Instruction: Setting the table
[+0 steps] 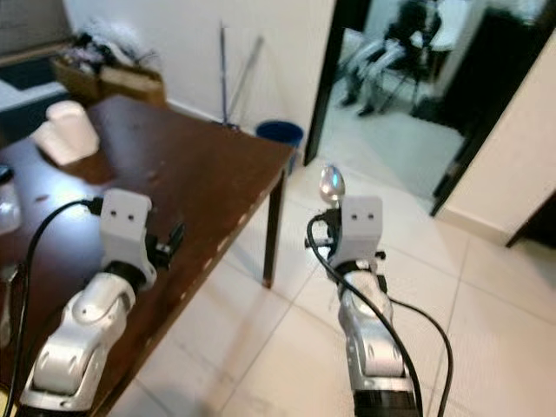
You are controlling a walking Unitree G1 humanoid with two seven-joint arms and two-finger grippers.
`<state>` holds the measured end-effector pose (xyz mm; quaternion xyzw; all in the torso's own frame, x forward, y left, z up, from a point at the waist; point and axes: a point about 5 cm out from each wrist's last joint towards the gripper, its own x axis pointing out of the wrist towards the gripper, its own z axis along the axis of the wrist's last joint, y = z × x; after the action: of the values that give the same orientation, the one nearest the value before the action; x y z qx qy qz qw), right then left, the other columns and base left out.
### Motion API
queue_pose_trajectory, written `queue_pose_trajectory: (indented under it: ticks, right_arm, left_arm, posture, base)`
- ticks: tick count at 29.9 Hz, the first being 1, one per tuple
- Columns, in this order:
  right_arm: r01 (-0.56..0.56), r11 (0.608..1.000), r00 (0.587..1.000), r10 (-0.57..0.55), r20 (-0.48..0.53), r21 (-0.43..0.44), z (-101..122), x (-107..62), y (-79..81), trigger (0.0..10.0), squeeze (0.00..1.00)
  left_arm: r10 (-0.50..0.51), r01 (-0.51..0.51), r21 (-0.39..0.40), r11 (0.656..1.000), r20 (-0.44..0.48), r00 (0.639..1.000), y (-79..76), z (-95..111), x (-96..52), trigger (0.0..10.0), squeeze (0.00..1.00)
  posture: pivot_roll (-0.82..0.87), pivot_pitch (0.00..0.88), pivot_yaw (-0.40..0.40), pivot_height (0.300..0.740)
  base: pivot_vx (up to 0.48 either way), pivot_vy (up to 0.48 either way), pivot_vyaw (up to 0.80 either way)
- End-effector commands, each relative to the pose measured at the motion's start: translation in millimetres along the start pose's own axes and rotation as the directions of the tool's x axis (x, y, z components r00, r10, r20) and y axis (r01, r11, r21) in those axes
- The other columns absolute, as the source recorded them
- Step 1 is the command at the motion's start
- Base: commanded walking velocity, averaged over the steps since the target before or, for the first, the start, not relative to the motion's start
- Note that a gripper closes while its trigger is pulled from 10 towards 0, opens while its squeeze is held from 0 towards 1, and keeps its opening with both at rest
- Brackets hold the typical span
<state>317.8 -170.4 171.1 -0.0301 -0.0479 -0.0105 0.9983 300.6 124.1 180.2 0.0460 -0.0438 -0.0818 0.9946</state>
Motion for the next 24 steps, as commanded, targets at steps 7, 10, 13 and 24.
queue_pose_trajectory:
  ticks: [7, 10, 13, 24]
  right_arm:
    - [-0.004, 1.000, 1.000, 0.004, -0.007, 0.007, -1.5, -0.8, 0.8, 10.0, 0.00]
    - [-0.004, 1.000, 1.000, 0.004, -0.007, 0.006, -1.5, -0.8, 0.8, 10.0, 0.00]
    - [-0.004, 1.000, 1.000, 0.004, -0.007, 0.006, -1.6, -0.6, 0.8, 10.0, 0.00]
    - [-0.004, 1.000, 1.000, 0.004, -0.007, 0.006, -1.7, -0.5, 1.1, 10.0, 0.00]
  left_arm:
    - [0.003, -0.002, 0.011, 1.000, -0.018, 1.000, 0.7, -2.7, 0.4, 10.0, 0.00]
    - [0.003, -0.003, 0.011, 1.000, -0.018, 1.000, 0.7, -2.7, 0.6, 10.0, 0.00]
    - [0.003, -0.003, 0.011, 1.000, -0.017, 1.000, 0.7, -2.7, 0.8, 10.0, 0.00]
    - [0.002, -0.002, 0.012, 1.000, -0.015, 1.000, 0.7, -2.0, 1.3, 10.0, 0.00]
  posture:
    - [0.00, 0.000, 0.068, 0.740]
    - [0.00, 0.000, 0.067, 0.740]
    - [0.00, 0.000, 0.067, 0.740]
    - [0.00, 0.000, 0.068, 0.740]
  base:
    - [0.000, 0.000, -0.79]
    - [0.000, 0.000, -0.79]
    - [0.000, 0.000, -0.79]
    - [0.000, 0.000, -0.79]
